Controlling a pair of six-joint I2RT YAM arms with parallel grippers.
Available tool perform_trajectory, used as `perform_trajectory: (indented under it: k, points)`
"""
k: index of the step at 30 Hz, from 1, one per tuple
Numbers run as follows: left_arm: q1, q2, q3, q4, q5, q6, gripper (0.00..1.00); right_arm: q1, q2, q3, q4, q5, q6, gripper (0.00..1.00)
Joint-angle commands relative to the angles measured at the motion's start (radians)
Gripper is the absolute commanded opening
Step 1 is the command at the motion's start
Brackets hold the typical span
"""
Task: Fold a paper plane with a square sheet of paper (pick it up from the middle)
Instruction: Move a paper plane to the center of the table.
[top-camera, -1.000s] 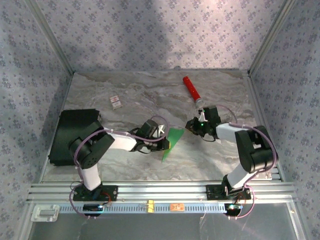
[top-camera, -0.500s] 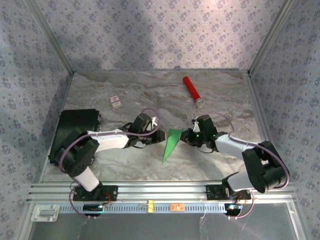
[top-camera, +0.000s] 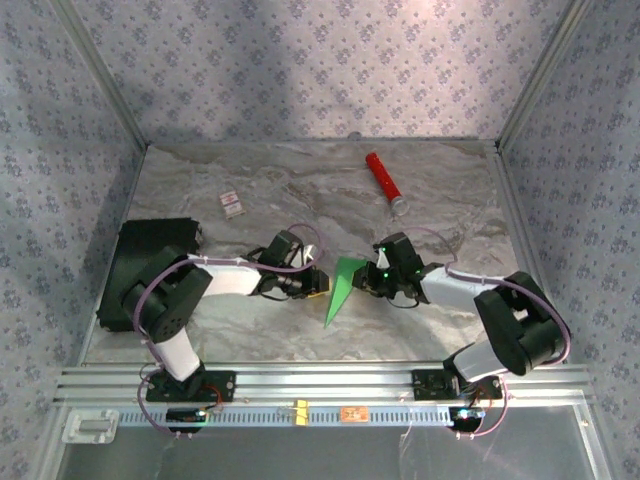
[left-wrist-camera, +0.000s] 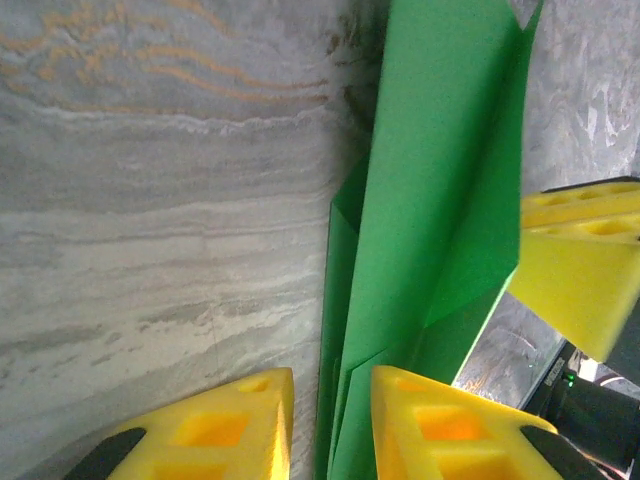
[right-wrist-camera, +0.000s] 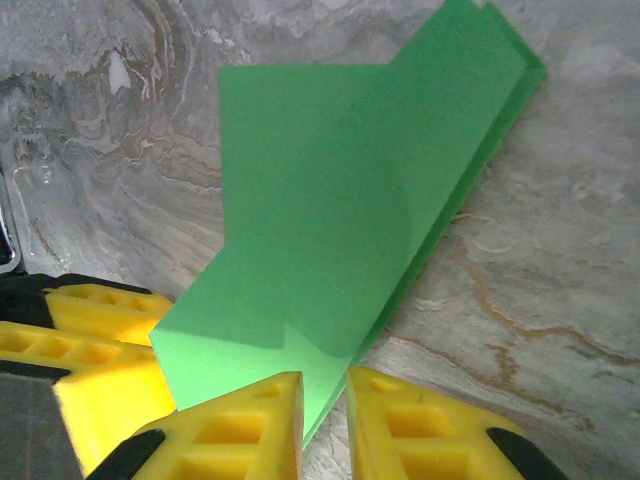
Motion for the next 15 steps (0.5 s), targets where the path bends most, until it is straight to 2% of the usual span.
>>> perform_trajectory:
  k: [1,15]
  points:
    - [0.001,0.012,0.016,0.005,0.051,0.001,0.26,0.009,0.02,0.023,-0.016,0.004,0.005,0.2]
    - [-0.017,0.068,0.049,-0.014,0.077,0.024,0.28,0.024,0.038,0.011,-0.009,0.001,0.006,0.2]
